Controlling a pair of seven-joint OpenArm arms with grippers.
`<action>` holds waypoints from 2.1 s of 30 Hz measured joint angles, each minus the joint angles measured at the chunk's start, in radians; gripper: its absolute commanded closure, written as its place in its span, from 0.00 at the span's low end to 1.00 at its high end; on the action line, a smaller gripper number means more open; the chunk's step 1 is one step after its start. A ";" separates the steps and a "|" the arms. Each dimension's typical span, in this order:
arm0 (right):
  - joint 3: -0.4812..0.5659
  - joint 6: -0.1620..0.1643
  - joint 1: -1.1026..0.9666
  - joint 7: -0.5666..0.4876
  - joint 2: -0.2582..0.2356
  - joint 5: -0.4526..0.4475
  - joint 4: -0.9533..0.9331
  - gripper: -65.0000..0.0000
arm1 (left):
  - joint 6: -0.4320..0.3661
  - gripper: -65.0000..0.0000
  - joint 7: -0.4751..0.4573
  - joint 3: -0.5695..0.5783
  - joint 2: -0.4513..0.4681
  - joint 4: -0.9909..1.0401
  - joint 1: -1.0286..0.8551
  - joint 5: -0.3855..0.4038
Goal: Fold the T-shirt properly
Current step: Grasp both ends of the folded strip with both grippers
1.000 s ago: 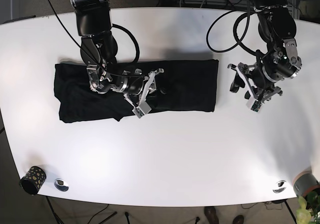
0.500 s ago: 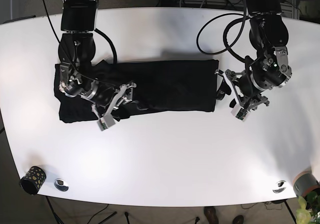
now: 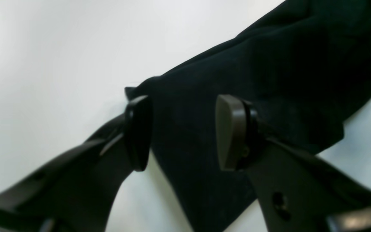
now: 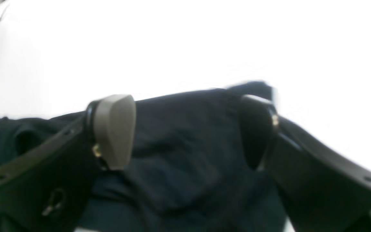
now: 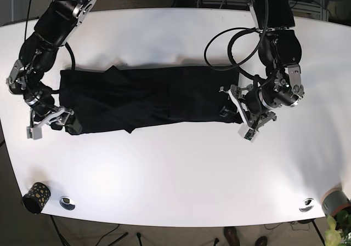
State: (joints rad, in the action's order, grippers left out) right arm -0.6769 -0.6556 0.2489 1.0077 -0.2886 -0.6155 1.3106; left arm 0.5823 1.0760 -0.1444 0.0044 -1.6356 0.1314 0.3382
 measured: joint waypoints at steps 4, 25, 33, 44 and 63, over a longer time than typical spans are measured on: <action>-0.074 0.001 0.027 0.002 -0.062 0.006 -0.146 0.26 | -0.001 0.55 -0.003 0.079 0.004 0.068 0.000 0.000; -0.130 -0.002 -0.006 -0.069 -0.135 0.007 -0.436 0.27 | 0.012 0.55 -0.146 0.094 0.122 0.285 0.018 0.043; -0.068 -0.017 -0.048 -0.086 -0.047 -0.026 -0.342 0.27 | 0.008 0.55 -0.146 0.088 0.171 0.285 0.018 0.025; 0.079 -0.011 -0.076 -0.060 0.111 -0.024 -0.173 0.27 | 0.005 0.55 -0.149 0.088 0.168 0.285 0.018 0.030; 0.153 0.004 -0.091 -0.031 0.066 0.012 -0.051 1.00 | 0.001 0.55 -0.169 0.086 0.146 0.332 0.032 0.037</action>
State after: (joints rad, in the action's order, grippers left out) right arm -0.5236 -0.6518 0.1581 0.9768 -0.2222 -0.6033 1.2598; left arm 0.5831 0.9073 -0.0582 0.1501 -1.3037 0.1635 0.3752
